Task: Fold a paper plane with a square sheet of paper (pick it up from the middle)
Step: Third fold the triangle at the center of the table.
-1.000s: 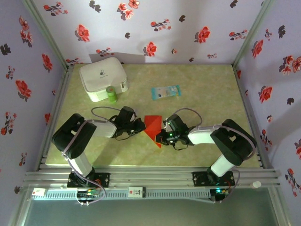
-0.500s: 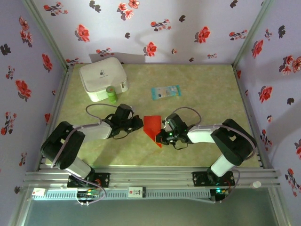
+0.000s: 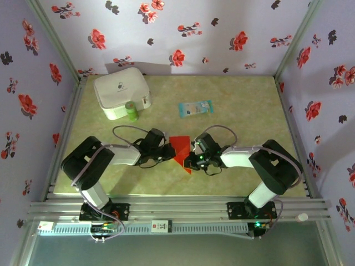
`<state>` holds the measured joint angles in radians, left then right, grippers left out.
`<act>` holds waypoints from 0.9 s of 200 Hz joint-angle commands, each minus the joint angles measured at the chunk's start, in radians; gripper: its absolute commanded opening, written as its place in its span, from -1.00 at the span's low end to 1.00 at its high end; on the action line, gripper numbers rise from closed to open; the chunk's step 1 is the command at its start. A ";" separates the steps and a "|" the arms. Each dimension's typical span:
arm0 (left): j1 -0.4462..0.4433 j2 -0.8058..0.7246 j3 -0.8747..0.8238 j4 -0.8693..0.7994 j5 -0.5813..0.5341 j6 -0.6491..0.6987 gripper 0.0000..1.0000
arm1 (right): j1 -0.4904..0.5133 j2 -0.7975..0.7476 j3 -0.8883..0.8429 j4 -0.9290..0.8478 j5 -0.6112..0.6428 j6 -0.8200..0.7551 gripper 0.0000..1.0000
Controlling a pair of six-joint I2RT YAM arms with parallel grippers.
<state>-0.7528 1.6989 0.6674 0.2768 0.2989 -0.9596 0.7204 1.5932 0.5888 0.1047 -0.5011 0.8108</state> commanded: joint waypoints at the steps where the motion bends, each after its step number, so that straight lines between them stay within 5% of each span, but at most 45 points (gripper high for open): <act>1: -0.001 0.032 -0.016 -0.022 -0.031 -0.005 -1.00 | -0.009 -0.016 0.006 -0.123 0.049 -0.028 -1.00; 46: -0.001 0.033 -0.040 -0.059 -0.052 0.005 -1.00 | -0.006 -0.063 0.092 -0.102 -0.033 -0.027 -0.96; 102: -0.002 0.033 -0.037 -0.050 -0.052 -0.002 -1.00 | 0.001 0.110 0.178 -0.052 -0.069 -0.017 -0.96; 180: 0.000 0.042 -0.036 -0.053 -0.052 0.002 -1.00 | 0.005 0.047 0.018 -0.042 -0.017 -0.009 -0.95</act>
<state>-0.7528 1.7027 0.6579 0.3023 0.2955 -0.9619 0.7200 1.6947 0.6827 0.1211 -0.5491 0.8043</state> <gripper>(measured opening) 0.044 0.046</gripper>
